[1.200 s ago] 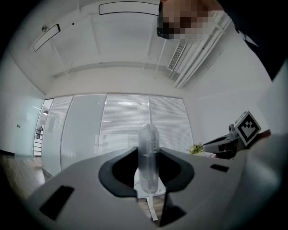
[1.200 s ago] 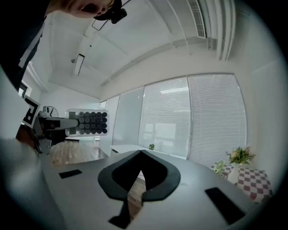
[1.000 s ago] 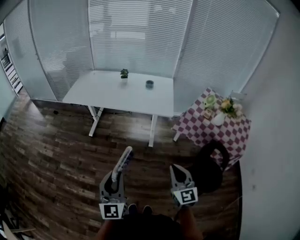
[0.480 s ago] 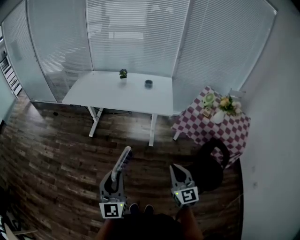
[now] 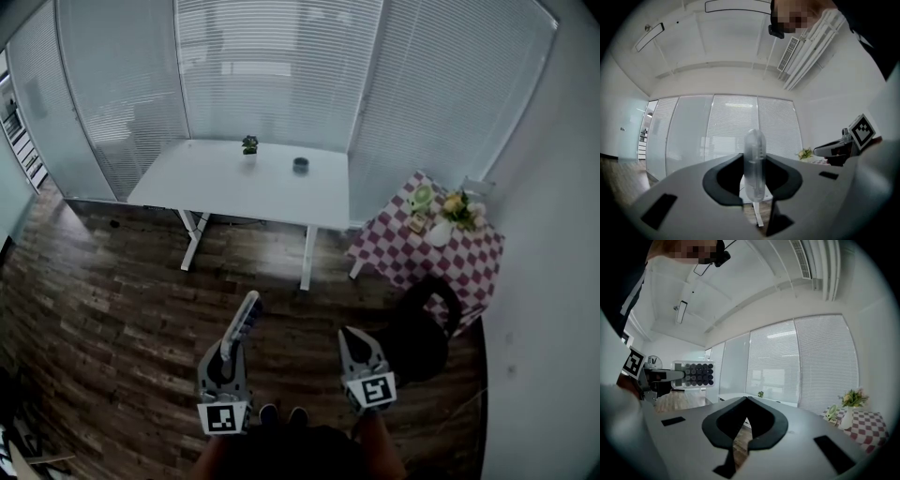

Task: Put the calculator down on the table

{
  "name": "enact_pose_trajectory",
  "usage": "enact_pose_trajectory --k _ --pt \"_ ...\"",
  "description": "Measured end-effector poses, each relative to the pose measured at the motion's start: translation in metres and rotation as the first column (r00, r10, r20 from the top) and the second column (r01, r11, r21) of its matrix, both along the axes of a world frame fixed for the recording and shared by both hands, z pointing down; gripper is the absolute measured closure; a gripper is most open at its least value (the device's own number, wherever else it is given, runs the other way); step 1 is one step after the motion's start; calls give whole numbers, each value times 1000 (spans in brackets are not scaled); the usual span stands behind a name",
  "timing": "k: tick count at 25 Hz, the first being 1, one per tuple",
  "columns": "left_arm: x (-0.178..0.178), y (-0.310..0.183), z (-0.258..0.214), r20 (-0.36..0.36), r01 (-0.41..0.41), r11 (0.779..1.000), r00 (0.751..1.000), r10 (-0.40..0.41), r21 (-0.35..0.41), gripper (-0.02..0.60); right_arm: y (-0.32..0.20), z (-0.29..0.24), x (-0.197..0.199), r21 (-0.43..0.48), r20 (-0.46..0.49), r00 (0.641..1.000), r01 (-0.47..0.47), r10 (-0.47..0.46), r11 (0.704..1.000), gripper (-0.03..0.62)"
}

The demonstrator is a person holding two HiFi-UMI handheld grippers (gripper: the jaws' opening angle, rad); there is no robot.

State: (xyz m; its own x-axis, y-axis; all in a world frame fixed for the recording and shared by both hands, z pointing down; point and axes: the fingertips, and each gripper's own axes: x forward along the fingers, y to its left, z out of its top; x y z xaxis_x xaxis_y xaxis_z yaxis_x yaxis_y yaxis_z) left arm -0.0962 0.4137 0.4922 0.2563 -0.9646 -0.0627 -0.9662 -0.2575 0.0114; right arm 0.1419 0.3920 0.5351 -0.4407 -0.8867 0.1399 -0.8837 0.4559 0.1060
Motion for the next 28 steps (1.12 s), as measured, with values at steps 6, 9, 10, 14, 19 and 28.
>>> enact_pose_trajectory --k 6,9,10,14,19,28 --pt "6 3 5 14 15 1000 1000 -15 -16 482 3 4 7 -19 -2 1000 7 -7 1000 588" --pt "15 1 7 22 24 999 999 -24 -23 482 -1 1 13 -5 15 1000 19 -19 1000 588" --pt "17 2 7 25 27 999 999 -27 -22 482 -2 -1 15 4 20 1000 24 -24 1000 588" --pt "29 3 10 18 44 999 999 -43 -16 482 -1 2 26 6 9 999 41 -41 999 588" --pt "31 -1 11 11 75 997 997 -75 -25 482 -8 8 39 7 23 999 49 -49 999 588" --pt "33 -28 17 16 81 997 997 -81 -15 482 -33 18 53 3 45 998 35 -35 999 588"
